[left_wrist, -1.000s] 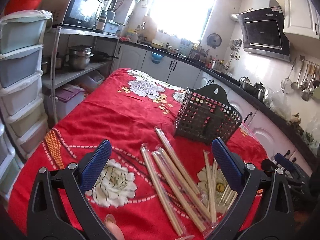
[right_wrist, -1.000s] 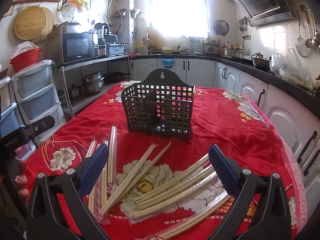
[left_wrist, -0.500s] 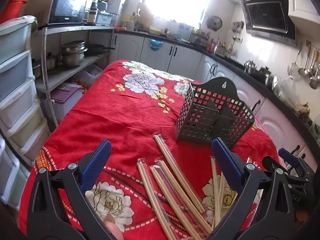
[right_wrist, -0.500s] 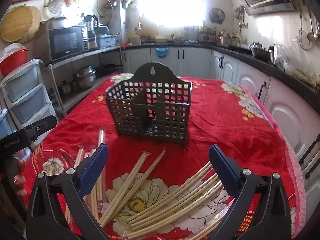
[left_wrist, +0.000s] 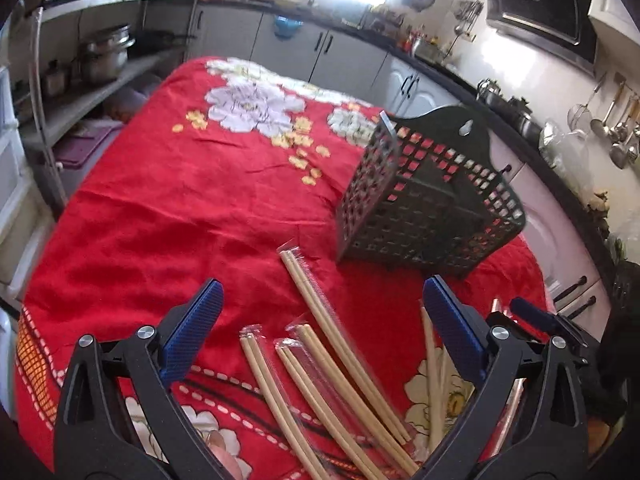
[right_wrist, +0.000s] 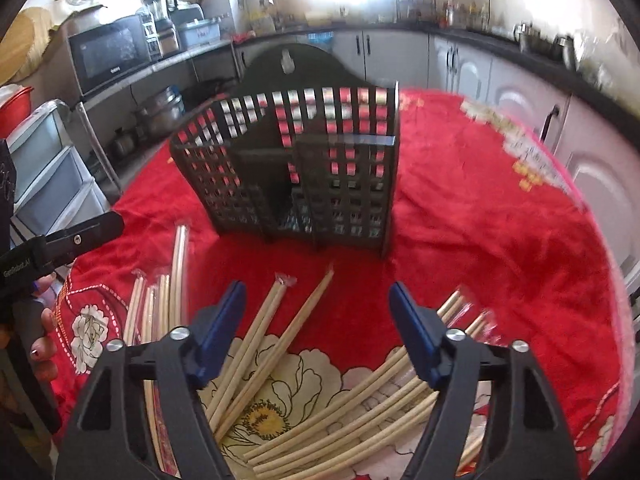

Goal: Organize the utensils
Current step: 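Close the left tool on a wrapped chopstick while the right tool grasps another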

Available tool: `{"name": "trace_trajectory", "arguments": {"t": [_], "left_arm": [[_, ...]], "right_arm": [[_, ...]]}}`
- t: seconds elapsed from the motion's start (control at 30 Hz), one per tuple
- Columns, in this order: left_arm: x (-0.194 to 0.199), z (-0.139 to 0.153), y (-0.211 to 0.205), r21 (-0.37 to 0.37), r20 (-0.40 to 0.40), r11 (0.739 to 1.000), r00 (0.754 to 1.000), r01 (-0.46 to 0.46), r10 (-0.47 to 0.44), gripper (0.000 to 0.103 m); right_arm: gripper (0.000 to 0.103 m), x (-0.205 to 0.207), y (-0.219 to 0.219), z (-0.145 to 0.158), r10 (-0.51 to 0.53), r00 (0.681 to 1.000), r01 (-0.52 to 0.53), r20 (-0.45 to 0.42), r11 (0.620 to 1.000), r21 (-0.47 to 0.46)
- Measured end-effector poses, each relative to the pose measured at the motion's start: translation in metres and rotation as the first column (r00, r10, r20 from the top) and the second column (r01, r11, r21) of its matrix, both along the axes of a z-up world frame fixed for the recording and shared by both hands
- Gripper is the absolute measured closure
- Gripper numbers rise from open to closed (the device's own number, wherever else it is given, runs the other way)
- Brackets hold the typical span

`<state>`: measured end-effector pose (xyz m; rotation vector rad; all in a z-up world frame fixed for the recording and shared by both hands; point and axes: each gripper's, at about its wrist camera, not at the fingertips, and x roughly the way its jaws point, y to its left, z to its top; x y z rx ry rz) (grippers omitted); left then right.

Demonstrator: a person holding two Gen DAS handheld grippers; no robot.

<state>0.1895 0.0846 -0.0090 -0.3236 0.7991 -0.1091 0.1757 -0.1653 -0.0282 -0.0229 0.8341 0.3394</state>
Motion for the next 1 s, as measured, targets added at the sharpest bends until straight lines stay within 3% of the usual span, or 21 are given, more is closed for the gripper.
{"name": "trace_trajectory", "arguments": {"t": [0.3,0.47,0.7,0.97,1.0], "left_arm": [[0.028,-0.021,0.003,-0.053,-0.097,0.998,0.994,0.036,-0.041,0.037],[0.045,-0.033,0.002,-0.083,-0.15,0.995,0.986,0.058,-0.07,0.037],[0.07,-0.054,0.011,-0.157,-0.211,0.987,0.976,0.022,-0.055,0.053],[0.083,-0.058,0.012,-0.16,-0.2,0.987,0.979,0.003,-0.035,0.054],[0.084,-0.058,0.011,-0.139,-0.202,0.99,0.979,0.003,-0.031,0.058]], "right_arm": [[0.059,0.028,0.002,-0.023,0.0,0.992,0.009,-0.13,0.998,0.068],[0.066,0.04,-0.008,-0.033,-0.024,0.982,0.048,-0.186,0.991,0.125],[0.072,0.051,-0.015,-0.039,-0.03,0.972,0.076,-0.235,0.979,0.188],[0.089,0.059,-0.028,-0.049,-0.017,0.959,0.095,-0.283,0.959,0.265],[0.09,0.059,-0.029,-0.049,-0.014,0.96,0.093,-0.28,0.958,0.271]]}}
